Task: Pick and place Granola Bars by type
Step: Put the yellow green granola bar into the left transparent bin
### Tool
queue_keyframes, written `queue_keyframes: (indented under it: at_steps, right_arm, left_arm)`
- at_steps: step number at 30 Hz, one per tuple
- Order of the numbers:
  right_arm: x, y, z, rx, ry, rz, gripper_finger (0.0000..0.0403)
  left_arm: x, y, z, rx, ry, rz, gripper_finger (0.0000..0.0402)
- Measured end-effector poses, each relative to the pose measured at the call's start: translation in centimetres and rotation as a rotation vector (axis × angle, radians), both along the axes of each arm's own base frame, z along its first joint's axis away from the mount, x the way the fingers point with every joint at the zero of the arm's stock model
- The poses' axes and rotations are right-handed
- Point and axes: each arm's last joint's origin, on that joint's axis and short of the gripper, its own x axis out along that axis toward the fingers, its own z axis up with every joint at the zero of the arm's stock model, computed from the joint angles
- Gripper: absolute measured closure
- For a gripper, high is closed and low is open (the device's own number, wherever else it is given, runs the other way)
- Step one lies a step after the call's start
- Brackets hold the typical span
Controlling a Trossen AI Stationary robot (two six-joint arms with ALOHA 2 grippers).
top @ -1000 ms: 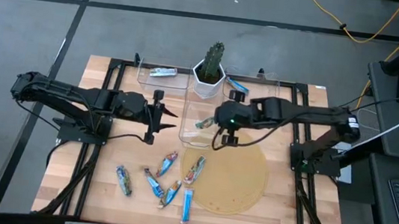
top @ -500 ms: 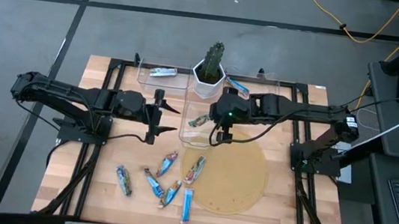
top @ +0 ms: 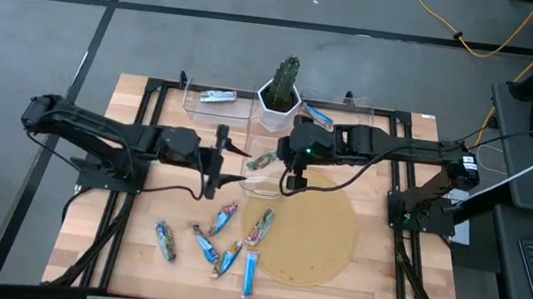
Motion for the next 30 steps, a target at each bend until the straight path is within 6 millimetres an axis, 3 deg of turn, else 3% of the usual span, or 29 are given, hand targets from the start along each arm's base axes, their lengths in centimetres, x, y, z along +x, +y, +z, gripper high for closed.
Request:
queue_keyframes:
  at_steps: [8,17,22,30]
  right_arm:
    - [0.1,0.0,0.1,-0.001,-0.021,0.004,0.0364]
    - [0.1,0.0,0.1,-0.001,-0.018,0.004,0.0364]
    - [0.1,0.1,0.1,-0.001,-0.017,0.005,0.0364]
    - [0.1,0.1,0.1,-0.001,-0.016,0.005,0.0363]
  left_arm:
    - [2.1,-0.1,0.8,0.042,-0.055,0.042,0.0137]
    - [2.3,-0.4,1.0,0.027,-0.062,0.046,0.0145]
    - [2.2,-0.2,0.8,0.042,-0.044,0.108,0.0190]
    - [2.2,-0.2,0.8,0.052,-0.041,0.136,0.0295]
